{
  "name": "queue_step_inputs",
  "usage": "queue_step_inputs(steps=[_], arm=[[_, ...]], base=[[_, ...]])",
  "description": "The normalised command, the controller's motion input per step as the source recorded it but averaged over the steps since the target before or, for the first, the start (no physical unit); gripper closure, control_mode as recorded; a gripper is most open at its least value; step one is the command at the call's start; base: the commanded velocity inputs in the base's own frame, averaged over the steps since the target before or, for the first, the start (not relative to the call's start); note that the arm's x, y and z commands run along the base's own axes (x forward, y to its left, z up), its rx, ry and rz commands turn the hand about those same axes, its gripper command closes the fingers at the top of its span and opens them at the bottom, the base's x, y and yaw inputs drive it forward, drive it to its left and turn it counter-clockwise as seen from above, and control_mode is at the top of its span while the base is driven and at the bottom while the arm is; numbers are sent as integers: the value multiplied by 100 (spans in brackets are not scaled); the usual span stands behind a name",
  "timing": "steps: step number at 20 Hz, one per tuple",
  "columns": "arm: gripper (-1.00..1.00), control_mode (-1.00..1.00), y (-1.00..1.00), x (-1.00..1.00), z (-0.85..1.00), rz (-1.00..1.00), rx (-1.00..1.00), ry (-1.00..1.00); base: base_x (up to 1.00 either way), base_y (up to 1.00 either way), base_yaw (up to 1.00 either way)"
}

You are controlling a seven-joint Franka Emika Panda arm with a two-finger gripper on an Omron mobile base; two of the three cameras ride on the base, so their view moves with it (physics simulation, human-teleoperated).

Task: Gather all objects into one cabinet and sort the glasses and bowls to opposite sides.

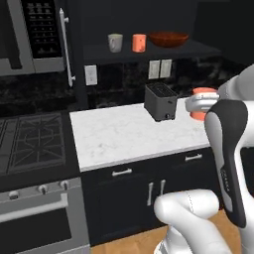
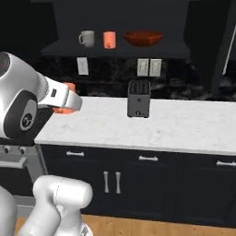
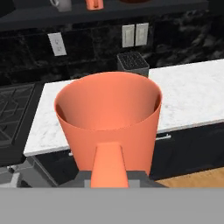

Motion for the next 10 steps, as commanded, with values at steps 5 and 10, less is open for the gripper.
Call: queue_step_inputs(steps=[5, 10], arm=[[100, 100, 0, 0, 0, 0, 0, 0], [100, 100, 0, 0, 0, 0, 0, 0]], base=[[59, -11, 41], [81, -18, 18]])
